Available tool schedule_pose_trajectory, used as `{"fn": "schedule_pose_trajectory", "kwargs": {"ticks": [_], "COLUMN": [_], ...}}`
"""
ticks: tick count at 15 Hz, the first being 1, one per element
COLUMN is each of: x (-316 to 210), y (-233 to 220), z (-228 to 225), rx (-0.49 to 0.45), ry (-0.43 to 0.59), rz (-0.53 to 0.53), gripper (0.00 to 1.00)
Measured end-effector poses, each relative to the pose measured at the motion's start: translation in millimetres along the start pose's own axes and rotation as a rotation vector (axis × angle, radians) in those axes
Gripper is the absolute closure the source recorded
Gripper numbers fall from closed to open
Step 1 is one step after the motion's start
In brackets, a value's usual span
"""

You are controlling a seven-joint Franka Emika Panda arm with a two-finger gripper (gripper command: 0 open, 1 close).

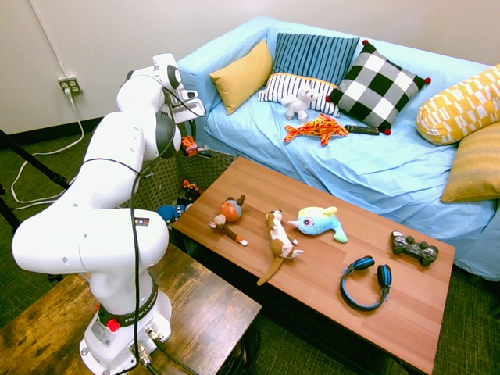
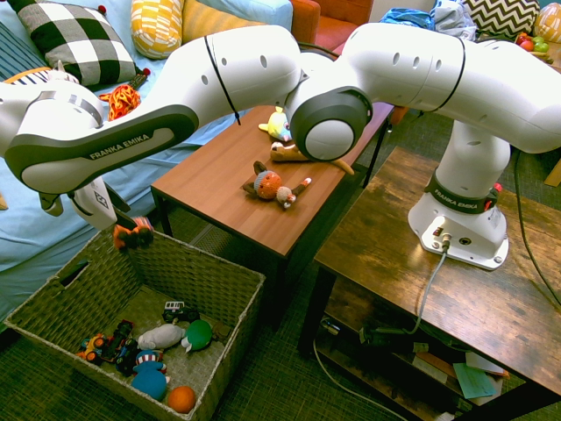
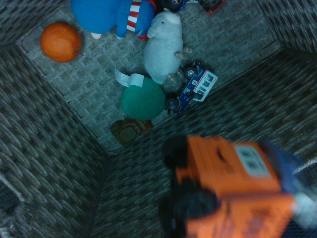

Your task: Put the toy car in the basket

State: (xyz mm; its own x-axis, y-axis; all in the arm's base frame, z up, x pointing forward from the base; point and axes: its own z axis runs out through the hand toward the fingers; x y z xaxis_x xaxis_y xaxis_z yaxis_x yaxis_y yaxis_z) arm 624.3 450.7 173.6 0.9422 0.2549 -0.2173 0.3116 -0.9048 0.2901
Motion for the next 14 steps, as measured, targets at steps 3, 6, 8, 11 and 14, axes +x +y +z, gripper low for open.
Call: {"fn": "schedule_pose_trajectory", "kwargs": {"ticks": [3, 6, 8, 11, 14], "x": [3.8, 15.2, 26.9, 46.4, 62.5], "y": [9.6, 40.9, 80.2, 166.5, 272.5], "z": [-2.6, -15.1, -27.1, -32.0, -12.3], "rx": [0.007, 0.03, 0.051, 0.139, 0.261], "ry": [0.007, 0.042, 0.074, 0.096, 0.12], "rz": [0.03, 0.119, 0.21, 0.352, 0.473], "gripper": [0.0, 0.0, 0.0, 0.0, 0.0]}}
